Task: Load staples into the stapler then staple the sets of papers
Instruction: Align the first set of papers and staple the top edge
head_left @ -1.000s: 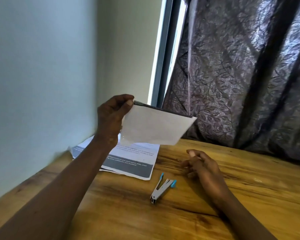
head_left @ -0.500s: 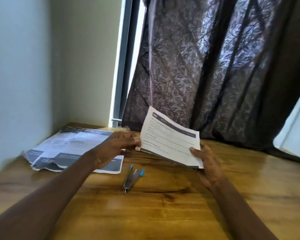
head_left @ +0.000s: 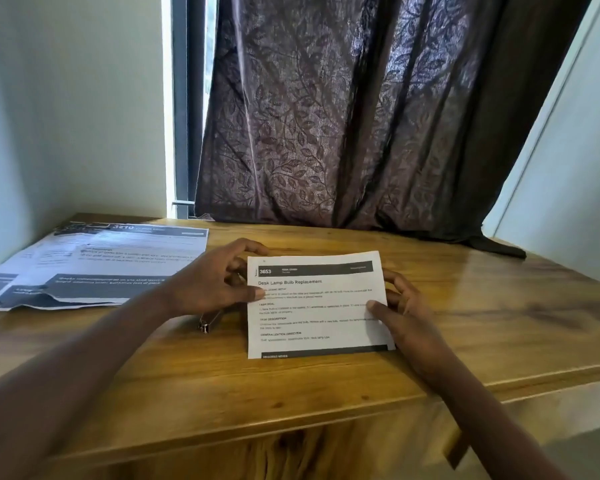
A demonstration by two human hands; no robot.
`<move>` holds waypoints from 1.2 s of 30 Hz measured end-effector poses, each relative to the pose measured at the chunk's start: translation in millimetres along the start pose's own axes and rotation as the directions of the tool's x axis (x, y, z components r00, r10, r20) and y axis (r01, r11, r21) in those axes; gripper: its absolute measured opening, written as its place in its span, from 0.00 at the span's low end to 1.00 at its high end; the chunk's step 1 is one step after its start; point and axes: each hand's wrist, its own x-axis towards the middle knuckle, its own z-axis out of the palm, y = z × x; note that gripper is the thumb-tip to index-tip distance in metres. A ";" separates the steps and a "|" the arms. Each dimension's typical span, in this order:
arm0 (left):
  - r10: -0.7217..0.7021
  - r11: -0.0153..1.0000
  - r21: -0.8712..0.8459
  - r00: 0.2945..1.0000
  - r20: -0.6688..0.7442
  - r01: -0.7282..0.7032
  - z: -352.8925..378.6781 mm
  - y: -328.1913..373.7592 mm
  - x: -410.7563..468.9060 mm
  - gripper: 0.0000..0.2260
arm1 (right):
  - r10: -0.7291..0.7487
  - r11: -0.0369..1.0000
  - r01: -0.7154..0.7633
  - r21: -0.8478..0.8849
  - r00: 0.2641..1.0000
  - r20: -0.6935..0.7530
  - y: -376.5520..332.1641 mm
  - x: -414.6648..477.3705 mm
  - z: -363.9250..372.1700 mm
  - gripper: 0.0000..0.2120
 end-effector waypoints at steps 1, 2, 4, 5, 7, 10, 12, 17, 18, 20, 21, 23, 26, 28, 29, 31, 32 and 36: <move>0.036 0.992 0.123 0.999 -0.016 -0.033 2.5 0.4 -2.2 0.26 | -0.018 0.999 0.018 -0.051 1.000 -0.002 1.1 -2.8 0.7 0.23; 0.065 0.974 0.222 0.997 -0.036 -0.056 4.2 1.6 -4.3 0.26 | -0.033 0.996 0.033 -0.088 0.999 -0.004 1.9 -4.2 1.6 0.23; 0.088 0.956 0.287 0.994 -0.071 -0.064 5.7 3.2 -7.4 0.27 | -0.033 0.993 0.033 -0.113 0.999 0.004 2.7 -5.0 2.9 0.24; 0.086 0.958 0.281 0.994 -0.073 -0.062 6.6 3.5 -8.5 0.27 | -0.012 0.996 0.012 -0.091 1.000 0.005 2.7 -3.9 2.7 0.23; 0.080 0.958 0.278 0.996 -0.042 -0.066 11.7 3.2 -11.7 0.28 | 0.064 0.998 -0.064 0.002 0.998 -0.009 1.9 -1.0 0.0 0.20; 0.053 0.929 0.364 0.998 0.040 -0.064 23.8 6.0 -15.8 0.29 | 0.162 0.987 -0.161 0.025 0.986 -0.027 3.1 7.3 -6.9 0.23; 0.028 0.918 0.395 0.998 0.056 -0.048 29.6 8.0 -15.6 0.28 | 0.201 0.979 -0.200 -0.048 0.980 0.006 3.5 14.4 -11.1 0.27; -0.001 0.926 0.378 1.000 0.018 -0.006 32.6 10.6 -17.1 0.28 | 0.224 0.958 -0.201 -0.202 0.970 0.095 -2.4 37.3 -17.8 0.27; -0.004 0.928 0.373 1.000 0.007 0.001 33.1 11.6 -17.6 0.28 | 0.187 0.950 -0.156 -0.272 0.978 0.094 -2.5 41.3 -17.4 0.26; -0.006 0.921 0.389 1.000 -0.007 0.008 34.6 12.8 -19.0 0.29 | 0.084 0.898 -0.034 -0.440 0.992 0.095 -1.5 44.1 -12.2 0.23; 0.001 0.909 0.416 1.000 -0.016 0.005 35.5 13.9 -19.1 0.30 | 0.032 0.847 0.022 -0.530 0.995 0.092 0.7 43.6 -8.2 0.22; 0.027 0.865 0.502 0.999 -0.028 -0.009 37.4 16.0 -20.3 0.32 | -0.068 0.709 0.109 -0.697 0.994 0.086 6.5 40.5 2.2 0.22; 0.072 0.739 0.673 0.996 -0.061 -0.012 38.8 19.5 -20.3 0.32 | -0.132 0.590 0.153 -0.793 0.987 0.091 10.0 36.2 11.2 0.23; 0.145 0.669 0.742 0.988 -0.061 -0.052 45.6 26.1 -20.7 0.28 | -0.137 0.572 0.161 -0.805 0.986 0.100 10.0 35.0 12.8 0.23; 0.170 0.652 0.755 0.983 -0.064 -0.064 51.6 31.8 -20.4 0.27 | -0.137 0.561 0.164 -0.812 0.985 0.104 9.8 35.1 13.9 0.23; 0.148 0.681 0.729 0.988 -0.039 -0.073 70.8 48.6 -16.8 0.29 | -0.122 0.537 0.160 -0.828 0.986 0.111 10.0 35.3 14.5 0.23; 0.086 0.728 0.683 0.996 -0.010 -0.056 84.1 59.7 -14.4 0.32 | -0.108 0.526 0.152 -0.837 0.988 0.112 9.9 34.9 15.1 0.22; -0.158 0.734 0.678 0.958 0.239 -0.048 141.0 86.9 3.0 0.39 | -0.063 0.448 0.140 -0.883 0.990 0.125 9.9 32.5 14.4 0.20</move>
